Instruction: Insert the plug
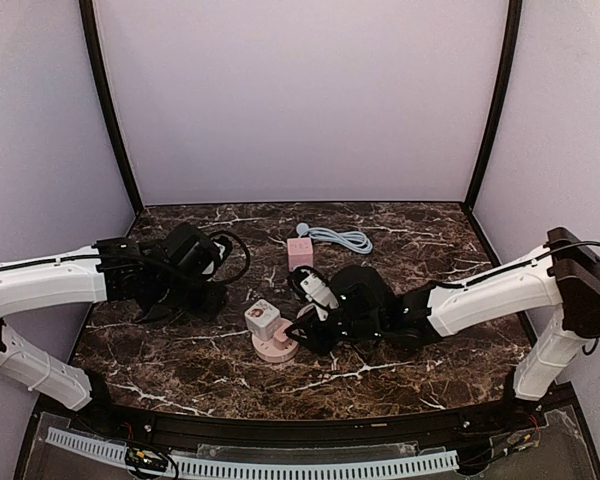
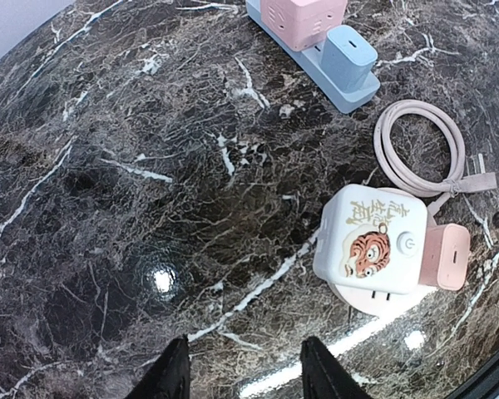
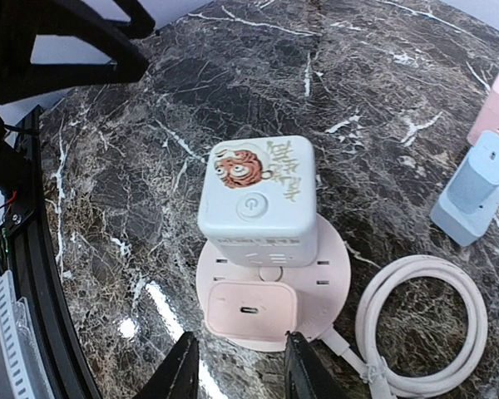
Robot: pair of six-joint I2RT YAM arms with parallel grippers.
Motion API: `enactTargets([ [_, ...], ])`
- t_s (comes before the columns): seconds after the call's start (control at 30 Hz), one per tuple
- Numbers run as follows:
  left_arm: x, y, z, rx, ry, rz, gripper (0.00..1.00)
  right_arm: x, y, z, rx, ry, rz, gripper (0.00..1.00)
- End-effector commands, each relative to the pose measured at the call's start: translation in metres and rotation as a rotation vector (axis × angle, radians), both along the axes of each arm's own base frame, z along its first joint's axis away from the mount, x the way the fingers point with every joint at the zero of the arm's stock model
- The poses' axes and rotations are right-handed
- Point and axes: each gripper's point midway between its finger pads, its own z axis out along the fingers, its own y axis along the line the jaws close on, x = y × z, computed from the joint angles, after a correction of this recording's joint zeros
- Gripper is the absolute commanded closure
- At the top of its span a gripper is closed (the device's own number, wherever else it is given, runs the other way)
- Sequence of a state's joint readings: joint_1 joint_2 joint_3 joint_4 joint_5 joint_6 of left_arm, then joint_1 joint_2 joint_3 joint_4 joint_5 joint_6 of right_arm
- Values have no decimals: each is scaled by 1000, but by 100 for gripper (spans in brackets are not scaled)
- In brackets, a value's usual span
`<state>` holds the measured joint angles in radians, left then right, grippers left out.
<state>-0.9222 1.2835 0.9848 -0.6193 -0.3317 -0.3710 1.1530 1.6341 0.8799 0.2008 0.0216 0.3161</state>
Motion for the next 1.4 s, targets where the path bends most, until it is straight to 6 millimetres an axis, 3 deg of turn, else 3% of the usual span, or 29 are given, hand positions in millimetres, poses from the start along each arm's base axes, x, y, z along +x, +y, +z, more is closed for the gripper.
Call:
enactTargets([
  [0.0,6,7,8,-54,-60,34,53,3,22,0,-12,-37,-23,67],
  [0.27,4,13,3,-65,-70,34,51,5,32,-14,-76,-53,-38,73],
  [0.63,3,14,1,-63,-69,26,51,14,26,-45,-191,-57,-89,78],
  [1.37,7,9,8,-73,-67,13,52,-13,-4,-107,-301,24,-91,83],
])
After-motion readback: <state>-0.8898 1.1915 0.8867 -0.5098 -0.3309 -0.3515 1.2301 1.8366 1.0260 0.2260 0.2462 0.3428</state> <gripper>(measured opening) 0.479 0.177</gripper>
